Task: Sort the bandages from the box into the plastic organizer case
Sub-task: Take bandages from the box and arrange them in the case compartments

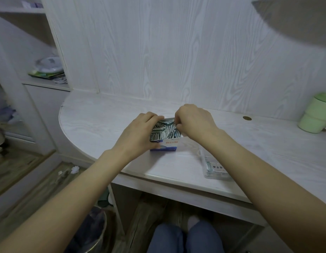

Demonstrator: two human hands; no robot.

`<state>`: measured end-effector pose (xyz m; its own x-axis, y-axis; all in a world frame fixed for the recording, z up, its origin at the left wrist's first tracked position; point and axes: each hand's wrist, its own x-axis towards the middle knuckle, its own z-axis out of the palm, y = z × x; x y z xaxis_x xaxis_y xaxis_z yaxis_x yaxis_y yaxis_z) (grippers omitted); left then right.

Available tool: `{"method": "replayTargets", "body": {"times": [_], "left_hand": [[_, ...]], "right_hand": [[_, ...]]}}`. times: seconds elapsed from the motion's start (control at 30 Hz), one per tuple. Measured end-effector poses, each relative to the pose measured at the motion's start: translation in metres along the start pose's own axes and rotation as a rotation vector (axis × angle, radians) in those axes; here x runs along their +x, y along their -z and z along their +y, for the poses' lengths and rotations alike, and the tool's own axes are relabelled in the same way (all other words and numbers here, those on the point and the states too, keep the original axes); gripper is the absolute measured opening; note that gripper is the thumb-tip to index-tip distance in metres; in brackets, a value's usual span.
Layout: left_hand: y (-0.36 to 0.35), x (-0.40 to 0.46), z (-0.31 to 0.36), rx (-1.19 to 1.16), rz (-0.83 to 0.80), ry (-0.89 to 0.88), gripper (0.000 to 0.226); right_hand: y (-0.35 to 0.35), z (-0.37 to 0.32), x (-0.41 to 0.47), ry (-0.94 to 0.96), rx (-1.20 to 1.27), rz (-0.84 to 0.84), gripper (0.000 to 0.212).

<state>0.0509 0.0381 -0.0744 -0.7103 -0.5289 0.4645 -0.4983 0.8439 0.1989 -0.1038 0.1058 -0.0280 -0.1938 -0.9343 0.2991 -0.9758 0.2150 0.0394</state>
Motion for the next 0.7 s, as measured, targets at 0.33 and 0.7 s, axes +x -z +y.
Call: {"method": "replayTargets", "body": {"times": [0.33, 0.7], "left_hand": [[0.003, 0.012, -0.003, -0.021, -0.111, 0.049, 0.085], [0.004, 0.015, -0.011, -0.058, -0.137, 0.033, 0.082]], "right_hand": [[0.007, 0.012, 0.012, 0.255, -0.039, -0.102, 0.016], [0.011, 0.011, 0.024, 0.439, -0.202, -0.151, 0.016]]}}
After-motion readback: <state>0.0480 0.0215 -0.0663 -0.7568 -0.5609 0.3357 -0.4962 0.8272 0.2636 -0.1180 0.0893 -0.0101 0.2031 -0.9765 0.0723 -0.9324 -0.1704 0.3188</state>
